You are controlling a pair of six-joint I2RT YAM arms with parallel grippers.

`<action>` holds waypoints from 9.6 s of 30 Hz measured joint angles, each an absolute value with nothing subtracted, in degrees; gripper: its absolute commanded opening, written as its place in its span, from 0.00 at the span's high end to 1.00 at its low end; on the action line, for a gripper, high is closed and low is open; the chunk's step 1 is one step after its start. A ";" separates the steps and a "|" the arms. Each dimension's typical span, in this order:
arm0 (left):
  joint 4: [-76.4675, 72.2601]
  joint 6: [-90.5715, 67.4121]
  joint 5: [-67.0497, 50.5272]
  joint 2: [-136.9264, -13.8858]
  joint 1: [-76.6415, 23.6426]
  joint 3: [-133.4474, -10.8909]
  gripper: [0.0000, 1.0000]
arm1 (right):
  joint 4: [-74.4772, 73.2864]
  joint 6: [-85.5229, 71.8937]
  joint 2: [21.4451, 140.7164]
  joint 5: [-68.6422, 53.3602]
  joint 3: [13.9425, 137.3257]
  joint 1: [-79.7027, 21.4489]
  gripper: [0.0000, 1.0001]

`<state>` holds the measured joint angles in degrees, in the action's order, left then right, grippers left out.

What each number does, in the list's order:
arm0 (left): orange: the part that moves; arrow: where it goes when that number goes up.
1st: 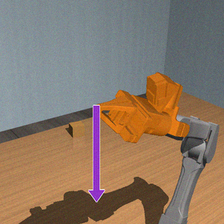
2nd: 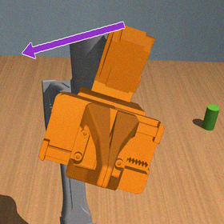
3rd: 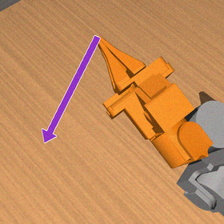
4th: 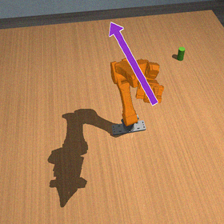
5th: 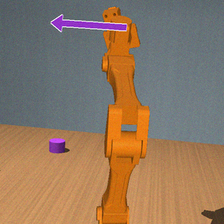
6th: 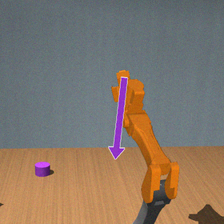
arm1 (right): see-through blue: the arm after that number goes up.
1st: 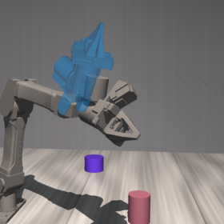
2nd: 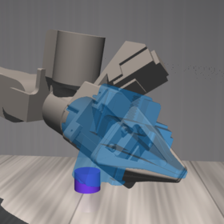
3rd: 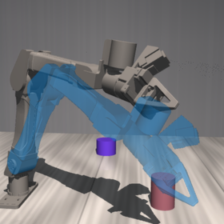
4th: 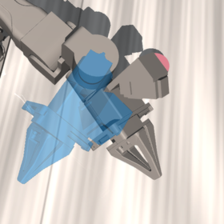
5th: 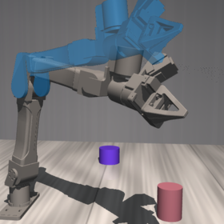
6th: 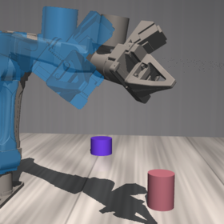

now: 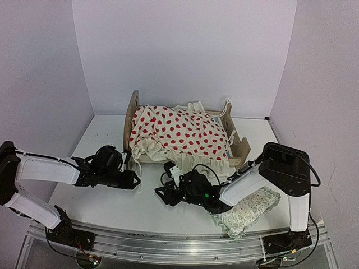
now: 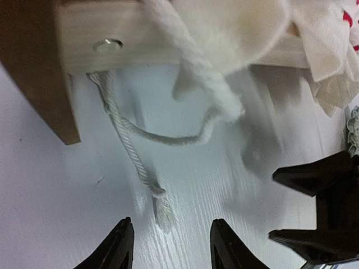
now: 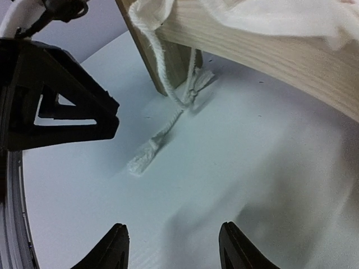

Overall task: Set up the pet bed
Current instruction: Cross the left ropes of the mattress at the bed frame base.

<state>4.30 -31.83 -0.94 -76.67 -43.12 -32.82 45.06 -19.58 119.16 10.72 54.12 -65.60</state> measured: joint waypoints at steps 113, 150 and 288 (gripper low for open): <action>-27.81 -27.19 2.52 -72.45 -32.76 -19.01 0.65 | 48.86 -9.43 138.65 -1.30 84.72 -55.94 1.00; -47.04 -19.03 -10.53 -83.14 -25.91 -17.50 0.76 | 48.36 -22.74 145.87 -11.02 99.59 -55.18 1.00; -52.34 -15.09 -6.37 -90.39 -27.70 -20.82 0.77 | 2.67 -6.78 145.04 21.38 107.56 -65.21 1.00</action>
